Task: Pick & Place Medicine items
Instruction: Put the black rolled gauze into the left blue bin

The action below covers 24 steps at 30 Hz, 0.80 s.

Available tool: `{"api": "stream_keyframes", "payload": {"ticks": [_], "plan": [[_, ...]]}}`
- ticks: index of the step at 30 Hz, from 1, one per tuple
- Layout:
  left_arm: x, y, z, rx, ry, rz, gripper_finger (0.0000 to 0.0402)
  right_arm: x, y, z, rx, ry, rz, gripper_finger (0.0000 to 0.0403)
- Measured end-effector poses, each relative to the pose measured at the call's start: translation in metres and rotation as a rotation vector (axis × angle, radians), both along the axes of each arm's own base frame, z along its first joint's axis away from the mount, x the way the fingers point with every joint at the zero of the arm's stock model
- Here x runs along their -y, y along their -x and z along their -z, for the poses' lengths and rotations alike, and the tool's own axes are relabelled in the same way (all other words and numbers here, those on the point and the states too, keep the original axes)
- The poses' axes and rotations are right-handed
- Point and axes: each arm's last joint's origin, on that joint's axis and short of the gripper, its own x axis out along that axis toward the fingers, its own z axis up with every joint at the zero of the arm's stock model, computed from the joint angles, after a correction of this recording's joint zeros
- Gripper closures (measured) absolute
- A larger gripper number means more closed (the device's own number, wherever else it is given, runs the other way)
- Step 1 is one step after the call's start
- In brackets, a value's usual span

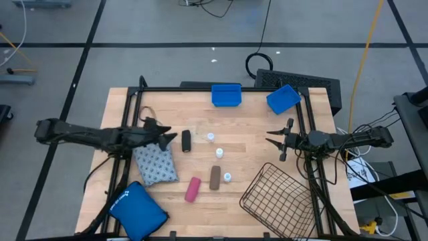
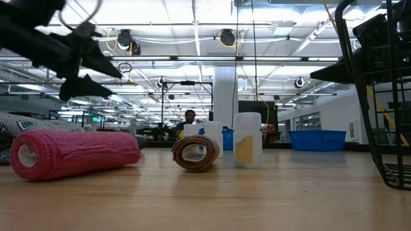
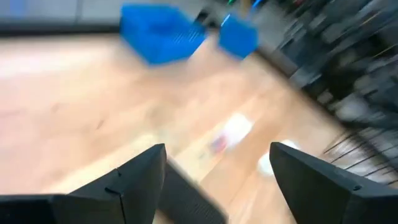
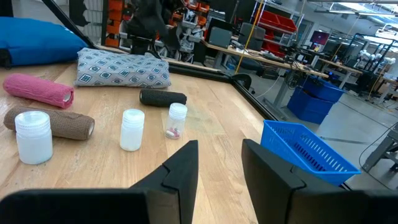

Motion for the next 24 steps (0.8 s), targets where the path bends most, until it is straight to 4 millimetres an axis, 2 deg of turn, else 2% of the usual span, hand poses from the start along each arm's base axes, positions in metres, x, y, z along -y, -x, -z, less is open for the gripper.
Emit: {"api": "stream_keyframes", "payload": {"ticks": [4,9,15,24], "plan": [[0.002,-0.026,-0.010,-0.164,0.064,-0.021,0.0108,0.000,0.000,0.000,0.000,0.000,0.000,0.0287],[0.004,-0.061,-0.013,-0.252,0.175,-0.062,0.0108,0.000,0.000,0.000,-0.001,0.000,0.000,0.0287],[0.006,-0.095,0.002,-0.334,0.249,-0.128,0.0108,0.000,0.000,0.000,0.000,0.000,0.001,0.0287],[0.009,-0.117,0.031,-0.450,0.425,-0.221,0.0108,0.000,0.000,0.000,0.000,0.000,0.001,0.0287]]}}
